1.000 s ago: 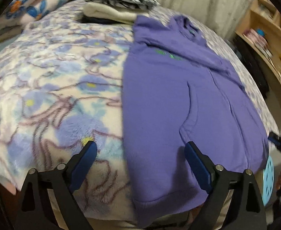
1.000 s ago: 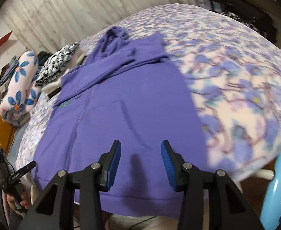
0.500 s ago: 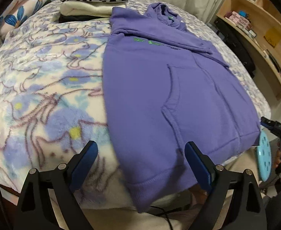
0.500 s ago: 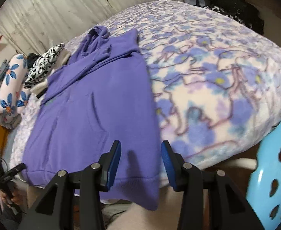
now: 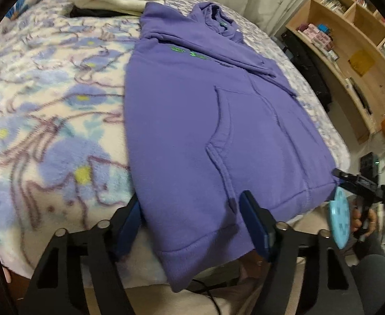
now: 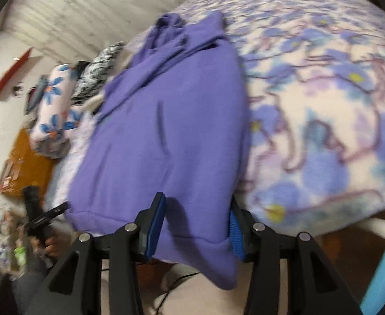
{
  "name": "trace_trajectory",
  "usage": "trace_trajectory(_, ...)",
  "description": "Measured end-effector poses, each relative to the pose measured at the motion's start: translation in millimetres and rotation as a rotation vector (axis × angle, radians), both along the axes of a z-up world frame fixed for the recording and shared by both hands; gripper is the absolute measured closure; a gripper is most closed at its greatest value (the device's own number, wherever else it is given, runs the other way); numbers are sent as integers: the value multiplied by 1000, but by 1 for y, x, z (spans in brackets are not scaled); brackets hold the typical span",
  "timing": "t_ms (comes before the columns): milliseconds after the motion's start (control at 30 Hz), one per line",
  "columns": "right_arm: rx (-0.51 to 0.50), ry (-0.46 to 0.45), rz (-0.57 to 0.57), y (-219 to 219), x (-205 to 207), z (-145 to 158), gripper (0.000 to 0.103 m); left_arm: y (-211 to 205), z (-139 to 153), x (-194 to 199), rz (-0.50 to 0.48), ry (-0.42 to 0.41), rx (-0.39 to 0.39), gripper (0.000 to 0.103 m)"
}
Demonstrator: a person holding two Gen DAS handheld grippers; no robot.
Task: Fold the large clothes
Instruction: 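Grasp the hoodie hem with the left tool while the right tool grasps it too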
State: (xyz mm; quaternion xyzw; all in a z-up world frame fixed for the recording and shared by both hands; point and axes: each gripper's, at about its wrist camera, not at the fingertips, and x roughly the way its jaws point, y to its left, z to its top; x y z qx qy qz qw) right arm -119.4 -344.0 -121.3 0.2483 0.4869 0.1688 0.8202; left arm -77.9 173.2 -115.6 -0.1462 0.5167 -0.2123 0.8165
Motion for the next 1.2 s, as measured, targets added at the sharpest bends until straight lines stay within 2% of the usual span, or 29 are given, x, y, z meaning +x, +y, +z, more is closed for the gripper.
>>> trace_trajectory(67,20,19,6,-1,5,-8,57,0,-2,1,-5,6,-27,35)
trace_trajectory(167,46,36,7,-1,13,-17,57,-3,-8,5,-16,14,-20,33)
trace_trajectory(233,51,36,9,-1,16,-17,57,-9,-12,8,-23,17,0,28)
trace_trajectory(300,46,30,10,2,19,-17,57,-19,-13,11,-29,13,14,16)
trace_trajectory(367,30,30,5,3,20,-16,60,-30,-12,12,-25,1,70,16)
trace_trajectory(433,-1,13,3,7,18,-11,70,-41,-8,13,-4,-17,134,24)
trace_trajectory(467,-2,6,6,9,16,-8,83,-42,-6,13,7,-25,147,44)
trace_trajectory(500,-22,-9,0,12,16,-3,87,-42,-2,13,17,-27,130,69)
trace_trajectory(567,-73,-23,3,18,17,7,90,-39,5,15,55,-11,76,85)
trace_trajectory(600,-87,-34,4,21,18,12,91,-39,8,15,75,-9,69,88)
trace_trajectory(733,-106,-82,5,27,14,35,93,-49,23,8,108,-27,112,91)
trace_trajectory(933,-123,-131,43,37,0,66,93,-50,44,-14,121,-34,104,92)
trace_trajectory(1067,-138,-103,76,41,-17,73,93,-48,53,-35,91,-3,119,92)
trace_trajectory(1200,-136,-74,89,39,-35,74,93,-37,61,-55,79,18,88,92)
